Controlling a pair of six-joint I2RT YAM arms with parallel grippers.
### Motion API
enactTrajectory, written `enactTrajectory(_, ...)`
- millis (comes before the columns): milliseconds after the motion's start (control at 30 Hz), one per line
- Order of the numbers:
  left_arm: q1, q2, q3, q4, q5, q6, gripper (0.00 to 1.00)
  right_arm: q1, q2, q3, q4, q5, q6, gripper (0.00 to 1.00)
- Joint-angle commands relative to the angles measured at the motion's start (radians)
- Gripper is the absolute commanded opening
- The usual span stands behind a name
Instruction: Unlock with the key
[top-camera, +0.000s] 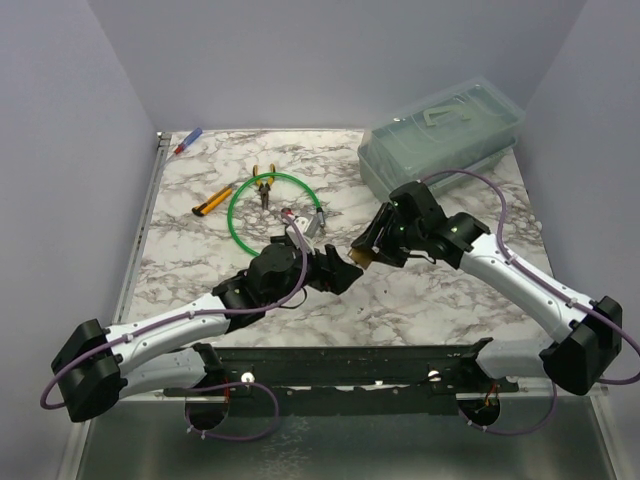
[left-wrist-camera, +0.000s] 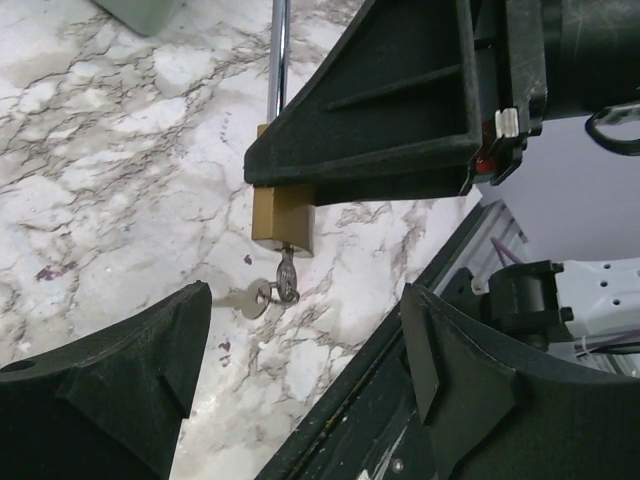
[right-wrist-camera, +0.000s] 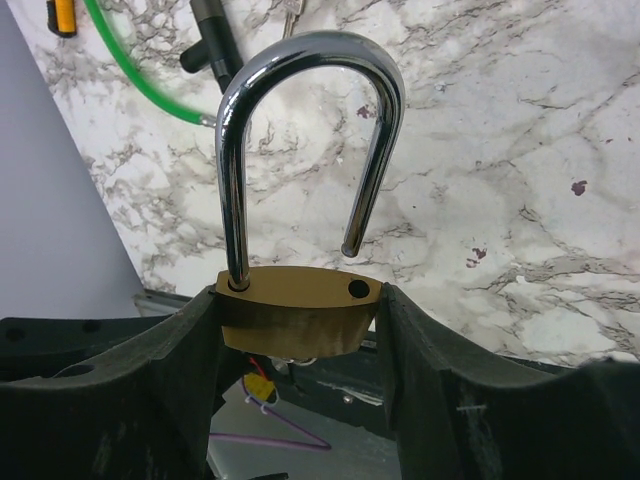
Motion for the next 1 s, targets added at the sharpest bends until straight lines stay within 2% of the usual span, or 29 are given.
enactTrajectory(0, 0.023, 0.025, -0.024, 0.141, 0.072, -0.059, 0.81, 0.004, -0.044, -0.018, 0.092, -0.068, -0.024, 0.0)
enactTrajectory(200, 0.052, 0.062, -0.023, 0.179, 0.062, -0.078, 0.78, 0.004, -0.06, -0.03, 0.117, -0.102, -0.032, 0.0)
enactTrajectory(633, 0.123, 0.157, -0.038, 0.299, 0.148, -0.144, 0.54, 0.004, -0.074, -0.044, 0.189, -0.164, -0.038, 0.0)
enactTrajectory(700, 0.126, 0.169, -0.038, 0.316, 0.157, -0.149, 0.46, 0.003, -0.075, -0.048, 0.196, -0.173, -0.039, 0.0)
enactTrajectory(767, 0.128, 0.184, -0.034, 0.33, 0.17, -0.154, 0.33, 0.004, -0.075, -0.051, 0.204, -0.178, -0.036, 0.0)
enactTrajectory(833, 0.128, 0.201, -0.025, 0.338, 0.188, -0.156, 0.05, 0.004, -0.08, -0.058, 0.215, -0.181, -0.035, 0.0)
enactTrajectory(867, 0.129, 0.206, -0.021, 0.338, 0.191, -0.158, 0.0, 0.004, -0.083, -0.061, 0.219, -0.183, -0.035, 0.0)
enactTrajectory(967, 0.128, 0.212, -0.023, 0.341, 0.196, -0.162, 0.0, 0.003, -0.091, -0.063, 0.212, -0.167, -0.031, 0.01)
